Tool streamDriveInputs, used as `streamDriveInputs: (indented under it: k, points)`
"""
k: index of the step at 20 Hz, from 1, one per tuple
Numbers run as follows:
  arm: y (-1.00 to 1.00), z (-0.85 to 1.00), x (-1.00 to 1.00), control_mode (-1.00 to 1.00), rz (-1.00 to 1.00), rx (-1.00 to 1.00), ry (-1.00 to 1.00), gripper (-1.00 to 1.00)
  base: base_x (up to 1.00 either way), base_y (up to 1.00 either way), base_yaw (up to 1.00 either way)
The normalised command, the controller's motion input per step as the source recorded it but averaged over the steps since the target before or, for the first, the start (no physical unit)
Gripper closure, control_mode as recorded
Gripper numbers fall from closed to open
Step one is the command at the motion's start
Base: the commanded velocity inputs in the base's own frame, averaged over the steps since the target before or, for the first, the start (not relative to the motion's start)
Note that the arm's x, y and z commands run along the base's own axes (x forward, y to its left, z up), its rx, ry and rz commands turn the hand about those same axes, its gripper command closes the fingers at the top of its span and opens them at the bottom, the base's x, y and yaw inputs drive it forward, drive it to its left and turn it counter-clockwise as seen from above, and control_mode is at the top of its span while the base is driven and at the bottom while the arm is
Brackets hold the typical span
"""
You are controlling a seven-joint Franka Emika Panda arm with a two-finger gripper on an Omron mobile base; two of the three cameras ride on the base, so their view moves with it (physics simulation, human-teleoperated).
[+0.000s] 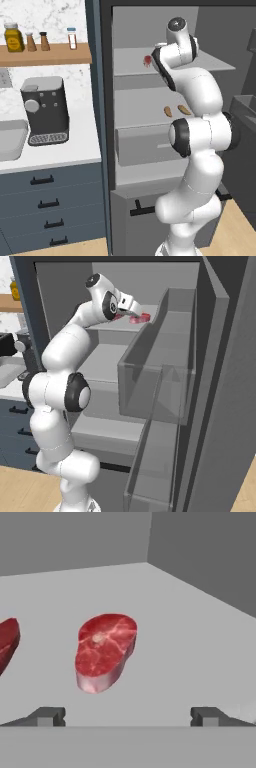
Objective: Place one sweet potato and one steak in each tupperware on the nearby counter, to pack two identical lunches.
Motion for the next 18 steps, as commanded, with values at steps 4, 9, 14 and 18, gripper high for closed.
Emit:
streamDriveInputs:
  k: [4,9,14,18]
  points:
    - [-0.02,-0.21,0.51,-1.0,0.0,0.0,0.0,-1.0,0.0,0.0,0.0]
    - [-0.09,-0.39,0.17,-1.0,0.0,0.0,0.0,-1.0,0.0,0.0,0.0]
    - [0.0,-0.36,0.46,-1.0,0.0,0.02,0.0,-1.0,0.0,0.0,0.0]
    - [-0.06,-0.05,0.51,-1.0,0.02,0.05,0.0,-1.0,0.0,0.0,0.0]
